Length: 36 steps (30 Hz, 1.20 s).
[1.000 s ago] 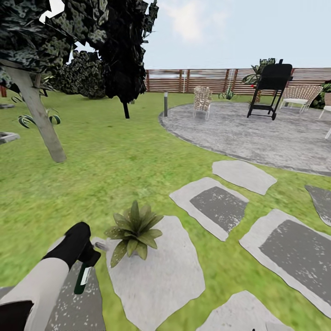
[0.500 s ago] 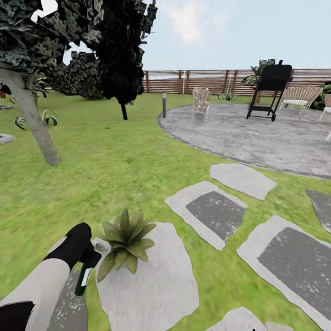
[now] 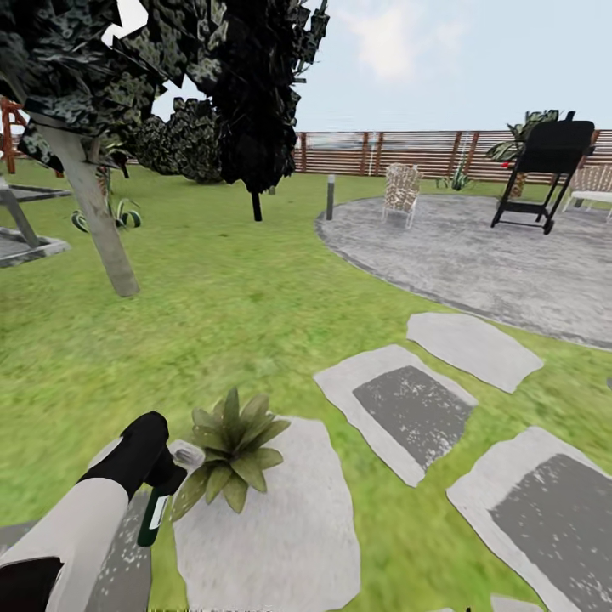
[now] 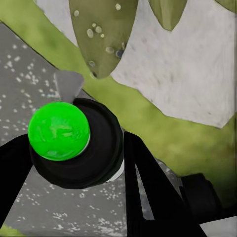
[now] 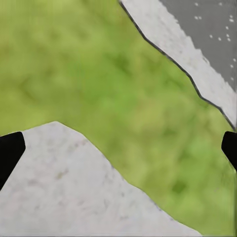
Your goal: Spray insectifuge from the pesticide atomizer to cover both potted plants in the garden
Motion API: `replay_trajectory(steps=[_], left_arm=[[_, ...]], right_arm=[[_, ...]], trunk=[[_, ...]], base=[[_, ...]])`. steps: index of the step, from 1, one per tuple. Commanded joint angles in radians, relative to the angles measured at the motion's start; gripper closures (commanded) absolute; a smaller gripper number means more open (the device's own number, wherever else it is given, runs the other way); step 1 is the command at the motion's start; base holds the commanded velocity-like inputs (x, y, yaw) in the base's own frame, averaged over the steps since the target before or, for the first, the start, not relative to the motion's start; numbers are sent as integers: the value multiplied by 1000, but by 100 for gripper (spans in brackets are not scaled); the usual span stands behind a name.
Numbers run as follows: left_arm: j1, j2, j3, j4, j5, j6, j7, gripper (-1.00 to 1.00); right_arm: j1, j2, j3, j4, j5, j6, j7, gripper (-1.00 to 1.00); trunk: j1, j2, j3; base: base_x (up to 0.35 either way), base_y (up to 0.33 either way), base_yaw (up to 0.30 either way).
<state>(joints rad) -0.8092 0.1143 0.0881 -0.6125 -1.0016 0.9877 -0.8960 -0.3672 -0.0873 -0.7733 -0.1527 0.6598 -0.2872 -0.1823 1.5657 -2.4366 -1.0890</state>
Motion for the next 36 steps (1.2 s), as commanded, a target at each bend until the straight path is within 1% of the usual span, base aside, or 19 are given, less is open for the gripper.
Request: replay_trajectory(steps=[1,7,12,18,21,29,36], left_arm=[[-1,-1,4,-1,-11,3,-11,100],[-1,2,5,-1,-13,3,-11,100],[-1,6,7,-1,-15,2,-9,100],[-1,3,7,-1,-15,2,-8,100],[-1,7,10,-2,-15,2,-7,100],[-1,8,13,-8,-15,2,-6,100],[2,14,14,0,-15,1,-5,100]], right_arm=[[-1,0,-8,2,11,-4,-3,-100],[-1,0,-8,2,11,-4,-3,-100],[-1,0,-8,2,11,-4,-3,-100],[-1,0,-8,2,11,-4,-3,-100],[-1,2,-8,2,11,-4,-3,-100],[-1,3,-6,4,12,-4,-3,-100],[-1,3,-6,4,12,-4,-3,-100]], trunk=[[0,0,-1],[0,0,-1],[0,0,-1],[0,0,-1],[0,0,-1],[0,0,-1],[0,0,-1]], base=[[1,-272,278],[0,-273,228],[49,-273,24],[139,-263,23],[-73,-233,229],[-217,-204,274],[43,-236,276]])
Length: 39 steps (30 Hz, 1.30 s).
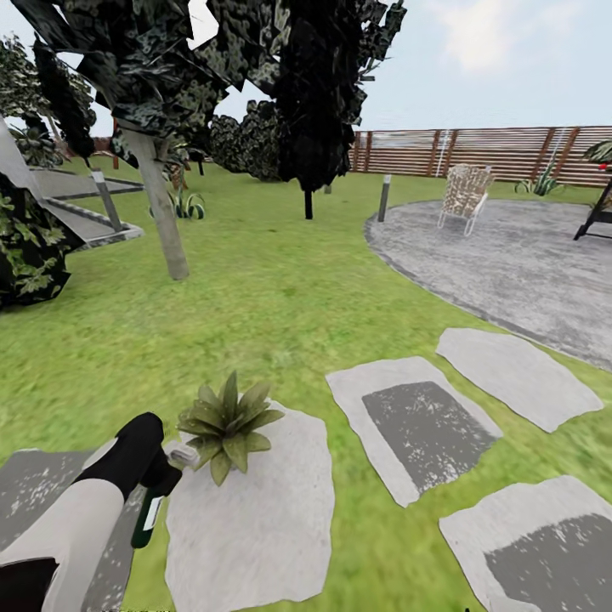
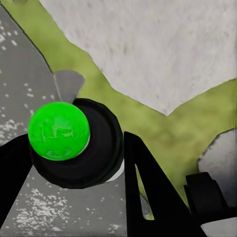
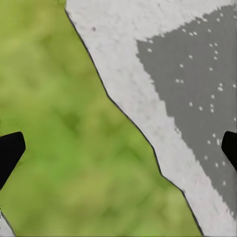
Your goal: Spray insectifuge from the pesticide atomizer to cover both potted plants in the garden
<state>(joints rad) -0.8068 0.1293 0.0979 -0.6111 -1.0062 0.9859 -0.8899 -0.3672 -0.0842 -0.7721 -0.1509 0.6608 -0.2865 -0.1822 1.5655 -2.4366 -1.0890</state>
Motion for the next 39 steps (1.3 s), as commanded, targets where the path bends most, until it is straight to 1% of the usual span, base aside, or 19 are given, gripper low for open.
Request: replay_trajectory(steps=[1,3,7,9,12,17,19,20,26,32,39], left_arm=[[1,-1,2,-1,-11,2,-10,100],[19,-3,0,-1,-11,1,-9,100],[33,0,2,0,-11,0,-8,100],[53,9,2,0,-10,0,-9,100],[58,10,0,0,-7,0,-10,100],[60,8,-1,4,-5,2,-14,100],[60,7,-1,21,-5,2,-14,100],[60,4,-1,43,-6,1,-13,100],[60,-3,0,106,-11,-1,-10,100],[60,-2,0,108,-11,-1,-9,100],[60,0,-1,101,-11,-1,-9,100]], right_arm=[[-1,0,-7,2,11,-5,-3,-100],[-1,0,-8,2,10,-5,-3,-100],[-1,0,-9,2,10,-5,-3,-100],[-1,0,-9,2,10,-5,-3,-100],[-1,0,-8,2,11,-5,-3,-100],[-1,-3,-9,1,11,-5,-2,-100],[-1,-5,-9,1,11,-4,-2,-100],[-1,-6,-9,1,12,-3,-1,-100],[0,-6,-9,1,11,-2,-1,-100],[-1,-5,-7,1,11,-2,-1,-100],[-1,-2,-7,2,11,-2,-2,-100]], trunk=[[0,0,-1],[0,0,-1],[0,0,-1],[0,0,-1],[0,0,-1],[0,0,-1],[0,0,-1],[0,0,-1],[0,0,-1],[0,0,-1],[0,0,-1]], base=[[68,-91,200],[29,-39,85],[5,-6,23],[0,-1,195],[33,0,253],[279,-1,87],[327,-43,11],[307,-108,4],[278,-156,1],[64,-246,9],[-23,-272,238]])
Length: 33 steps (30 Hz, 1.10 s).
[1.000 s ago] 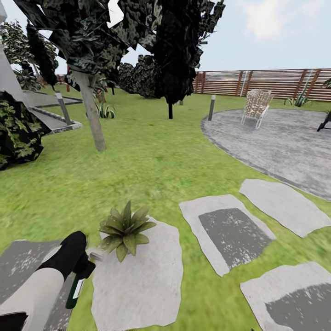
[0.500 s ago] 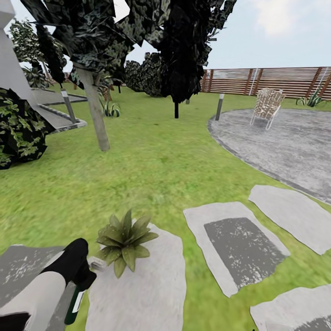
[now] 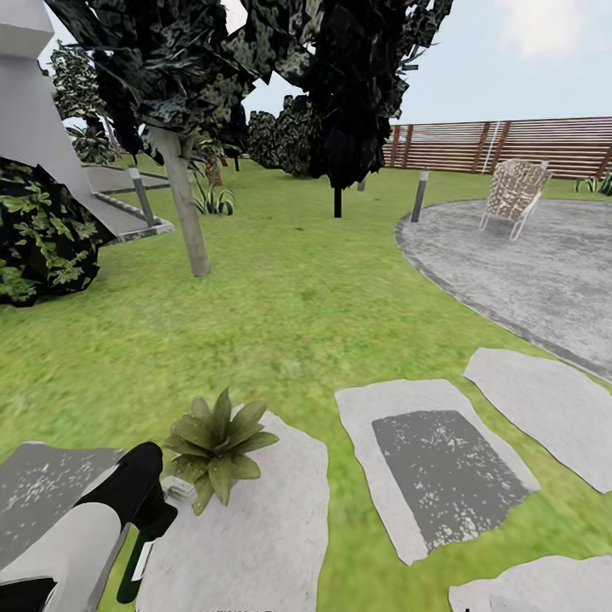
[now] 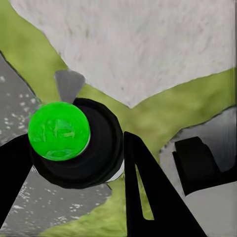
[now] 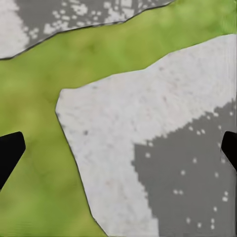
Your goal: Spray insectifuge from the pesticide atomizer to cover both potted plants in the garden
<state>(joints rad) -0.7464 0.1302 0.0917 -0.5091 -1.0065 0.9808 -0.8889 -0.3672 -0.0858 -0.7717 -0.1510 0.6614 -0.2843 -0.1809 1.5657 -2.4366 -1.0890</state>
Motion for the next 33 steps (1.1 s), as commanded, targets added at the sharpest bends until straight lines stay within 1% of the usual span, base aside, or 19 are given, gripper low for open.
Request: replay_trajectory(steps=[1,10,20,23,28,30,33], left_arm=[[-1,-1,6,-1,-11,4,-10,100],[-1,3,5,0,-11,4,-9,100],[-1,1,13,-2,-10,4,-10,100],[-1,2,13,-2,-10,4,-10,100],[-1,5,15,9,5,-2,-21,100],[-1,9,16,12,14,-6,-25,100],[-1,17,17,12,17,-9,-26,100]], right_arm=[[-1,0,-8,2,11,-4,-3,-100],[-1,1,-8,2,11,-4,-3,-100],[-1,1,-8,2,11,-6,-3,-100],[-1,1,-8,2,11,-5,-3,-100],[-1,1,-8,2,11,-5,-3,-100],[-1,1,-8,2,11,-5,-3,-100],[-1,1,-8,2,11,-5,-3,-100]], trunk=[[0,0,-1],[0,0,-1],[0,0,-1],[0,0,-1],[0,0,-1],[0,0,-1],[0,0,-1]], base=[[-1,-273,275],[0,-273,266],[1,-273,27],[104,-262,148],[204,-207,260],[72,-64,274],[21,-18,275]])
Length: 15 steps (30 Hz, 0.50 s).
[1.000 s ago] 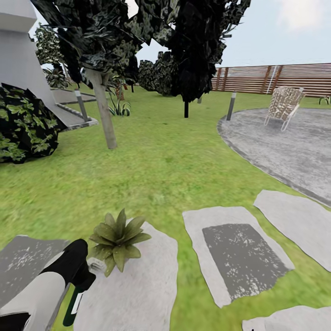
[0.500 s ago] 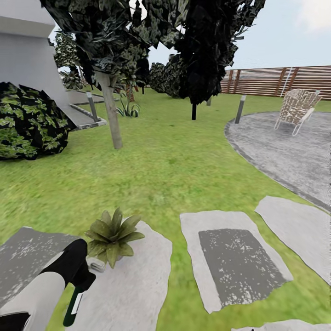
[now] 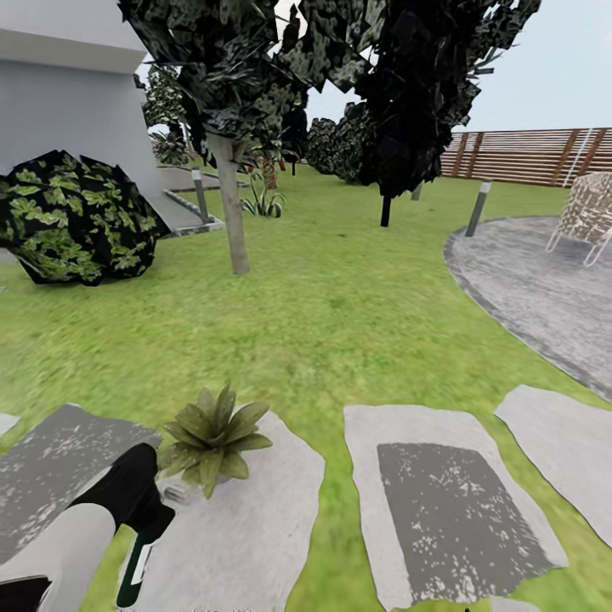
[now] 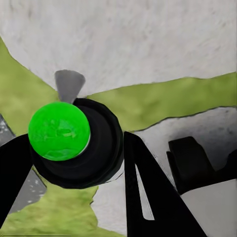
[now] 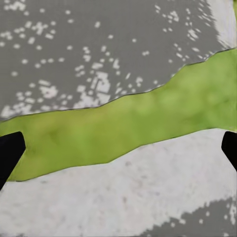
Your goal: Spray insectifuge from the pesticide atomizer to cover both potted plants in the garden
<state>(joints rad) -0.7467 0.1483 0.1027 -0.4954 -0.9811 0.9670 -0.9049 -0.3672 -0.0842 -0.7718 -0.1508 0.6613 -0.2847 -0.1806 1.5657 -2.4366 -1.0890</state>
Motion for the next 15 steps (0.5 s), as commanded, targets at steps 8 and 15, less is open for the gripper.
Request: replay_trajectory(steps=[8,15], left_arm=[[-9,26,-4,-15,-26,2,-160,100],[-7,19,-7,-17,-78,4,-187,100]], right_arm=[[-1,0,-7,2,11,-5,-4,-100],[-1,-3,-7,2,12,-5,-3,-100]], trunk=[[0,0,-1],[0,0,-1]], base=[[2,-2,244],[32,-19,22]])
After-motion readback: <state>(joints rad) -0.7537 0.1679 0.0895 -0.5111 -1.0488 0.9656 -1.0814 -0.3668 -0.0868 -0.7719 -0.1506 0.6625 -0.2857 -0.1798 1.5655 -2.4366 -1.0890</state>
